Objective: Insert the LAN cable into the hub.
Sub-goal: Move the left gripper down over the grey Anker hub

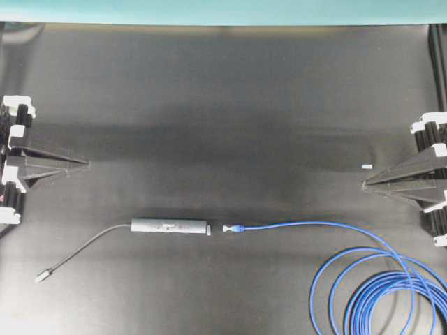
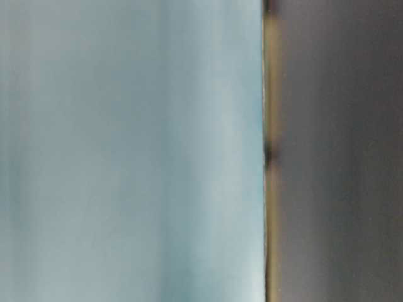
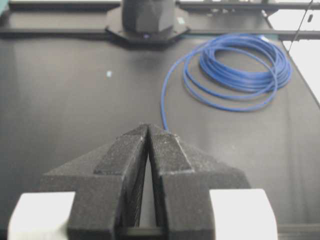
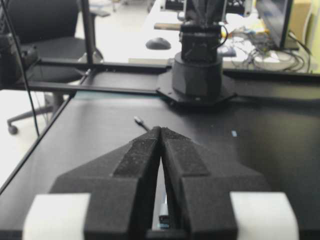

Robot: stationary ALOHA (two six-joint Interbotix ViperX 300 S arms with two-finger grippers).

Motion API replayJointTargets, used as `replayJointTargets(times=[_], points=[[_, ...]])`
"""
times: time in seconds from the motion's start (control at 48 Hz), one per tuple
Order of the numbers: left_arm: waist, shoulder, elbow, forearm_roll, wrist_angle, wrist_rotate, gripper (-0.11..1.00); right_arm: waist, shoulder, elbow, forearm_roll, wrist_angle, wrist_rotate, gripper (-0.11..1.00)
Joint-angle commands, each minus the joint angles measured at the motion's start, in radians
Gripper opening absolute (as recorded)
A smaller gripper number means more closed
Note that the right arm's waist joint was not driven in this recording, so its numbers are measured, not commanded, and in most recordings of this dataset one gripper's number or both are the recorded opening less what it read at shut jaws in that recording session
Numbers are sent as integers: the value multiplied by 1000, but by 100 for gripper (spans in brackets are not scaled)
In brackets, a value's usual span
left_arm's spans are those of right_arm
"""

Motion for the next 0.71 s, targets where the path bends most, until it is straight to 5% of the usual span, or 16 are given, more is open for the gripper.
replayJointTargets(times=[0.0,0.375,0.687], points=[[17,23,-55,40,71,-8,6,0,15,-23,6,5,0,3],[-37,206,-253,41,468,-8,0,0,164,-138,31,442,54,0],[-118,453,-310,41,370,-64,0,0,307,-179,31,440,55,0]])
